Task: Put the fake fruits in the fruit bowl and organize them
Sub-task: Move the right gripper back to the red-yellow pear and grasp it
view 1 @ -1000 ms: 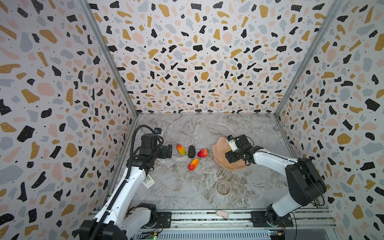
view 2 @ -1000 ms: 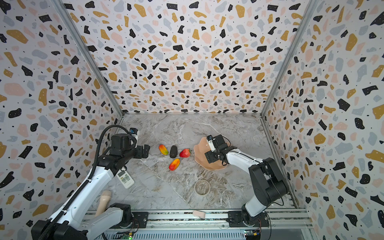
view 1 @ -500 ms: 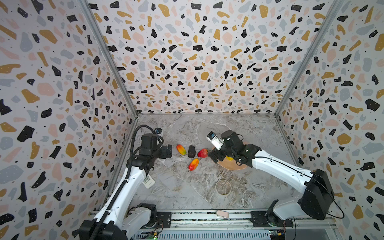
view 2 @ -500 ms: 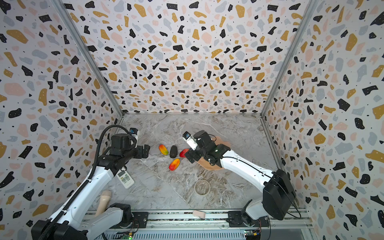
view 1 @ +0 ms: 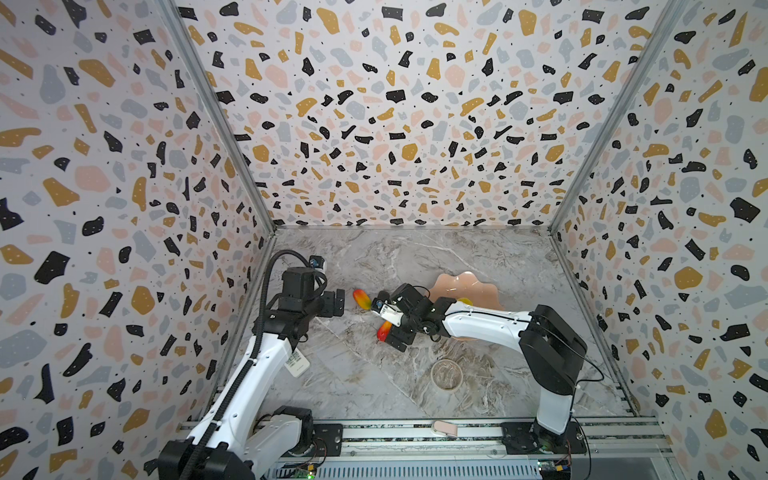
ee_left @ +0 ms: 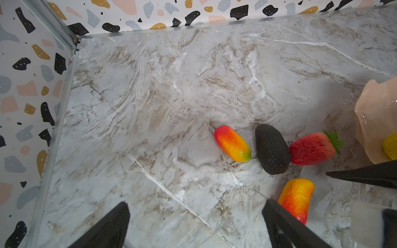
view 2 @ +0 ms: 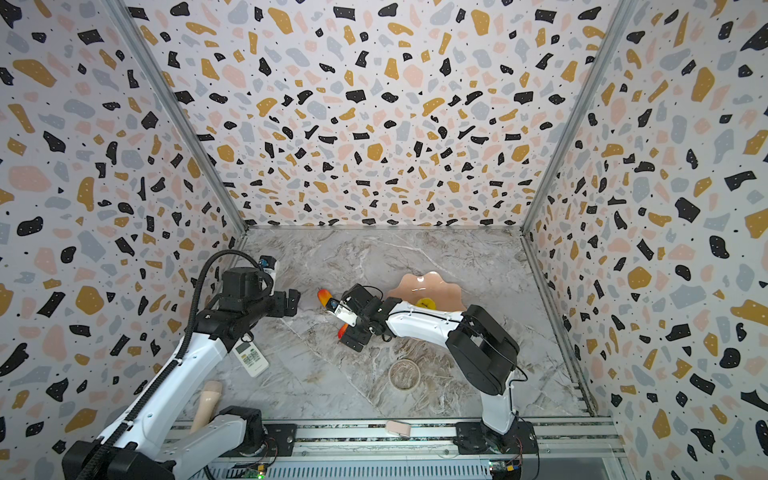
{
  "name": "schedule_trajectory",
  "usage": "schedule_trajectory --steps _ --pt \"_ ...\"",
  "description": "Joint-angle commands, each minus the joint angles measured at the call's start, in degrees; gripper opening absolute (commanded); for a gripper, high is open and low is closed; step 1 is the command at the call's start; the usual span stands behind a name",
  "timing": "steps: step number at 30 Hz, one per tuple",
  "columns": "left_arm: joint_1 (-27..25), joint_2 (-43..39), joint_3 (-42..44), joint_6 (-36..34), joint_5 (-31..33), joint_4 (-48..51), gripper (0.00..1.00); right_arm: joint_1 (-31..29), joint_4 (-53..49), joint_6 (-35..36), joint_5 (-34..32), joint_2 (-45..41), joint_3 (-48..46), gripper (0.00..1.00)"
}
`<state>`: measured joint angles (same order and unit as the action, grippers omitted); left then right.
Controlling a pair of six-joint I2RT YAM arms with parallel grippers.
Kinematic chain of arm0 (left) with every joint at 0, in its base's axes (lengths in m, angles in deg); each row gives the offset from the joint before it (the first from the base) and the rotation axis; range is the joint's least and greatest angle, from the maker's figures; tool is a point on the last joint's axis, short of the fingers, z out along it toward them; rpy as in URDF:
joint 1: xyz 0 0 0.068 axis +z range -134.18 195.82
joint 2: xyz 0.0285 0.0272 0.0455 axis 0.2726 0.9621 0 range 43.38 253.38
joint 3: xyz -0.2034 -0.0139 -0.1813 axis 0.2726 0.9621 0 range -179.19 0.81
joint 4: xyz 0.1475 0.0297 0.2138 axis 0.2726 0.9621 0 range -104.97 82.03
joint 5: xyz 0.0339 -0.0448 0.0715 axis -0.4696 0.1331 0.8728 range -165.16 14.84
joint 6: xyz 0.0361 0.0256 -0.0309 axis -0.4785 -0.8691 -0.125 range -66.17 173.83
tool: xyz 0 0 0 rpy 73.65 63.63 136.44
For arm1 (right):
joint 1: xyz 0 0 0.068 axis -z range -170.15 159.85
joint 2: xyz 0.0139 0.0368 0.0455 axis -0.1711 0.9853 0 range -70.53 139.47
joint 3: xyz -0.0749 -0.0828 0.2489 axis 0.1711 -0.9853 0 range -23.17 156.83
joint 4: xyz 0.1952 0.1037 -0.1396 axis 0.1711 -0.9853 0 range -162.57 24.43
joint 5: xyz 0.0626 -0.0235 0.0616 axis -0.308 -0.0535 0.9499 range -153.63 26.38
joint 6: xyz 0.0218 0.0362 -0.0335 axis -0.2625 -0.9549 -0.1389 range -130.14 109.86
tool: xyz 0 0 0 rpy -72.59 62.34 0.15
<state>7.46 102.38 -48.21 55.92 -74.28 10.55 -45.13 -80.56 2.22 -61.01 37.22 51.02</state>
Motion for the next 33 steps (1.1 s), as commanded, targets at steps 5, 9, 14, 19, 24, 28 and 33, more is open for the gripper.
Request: schedule_trajectory --steps 5,9,14,19,24,28,33 --pt "0.3 -1.3 0.0 -0.9 -0.6 -1.4 1.00 0.9 0.0 4.2 4.4 1.7 3.5 0.98" --pt "0.3 -1.3 0.1 -0.9 -0.6 -1.4 1.00 1.4 -0.6 5.0 5.3 3.7 4.8 0.93" --pt "0.3 -1.3 0.1 -0.9 -0.6 -1.4 1.00 1.6 -0.5 5.8 7.2 5.1 5.7 0.89" --pt "0.3 -1.3 0.1 -0.9 -0.6 -1.4 0.99 1.6 -0.9 6.7 8.6 5.9 6.3 0.85" --pt "0.3 -1.2 0.1 -0.9 -0.6 -1.5 1.00 1.6 -1.5 7.2 10.2 6.6 6.6 0.81" --pt "0.3 -1.2 0.1 -0.9 -0.6 -1.5 1.00 1.6 -1.8 7.3 11.3 7.2 6.8 0.78" --pt "0.3 -1.3 0.1 -0.9 -0.6 -1.5 0.99 1.6 -2.7 7.4 12.1 8.4 7.6 0.78"
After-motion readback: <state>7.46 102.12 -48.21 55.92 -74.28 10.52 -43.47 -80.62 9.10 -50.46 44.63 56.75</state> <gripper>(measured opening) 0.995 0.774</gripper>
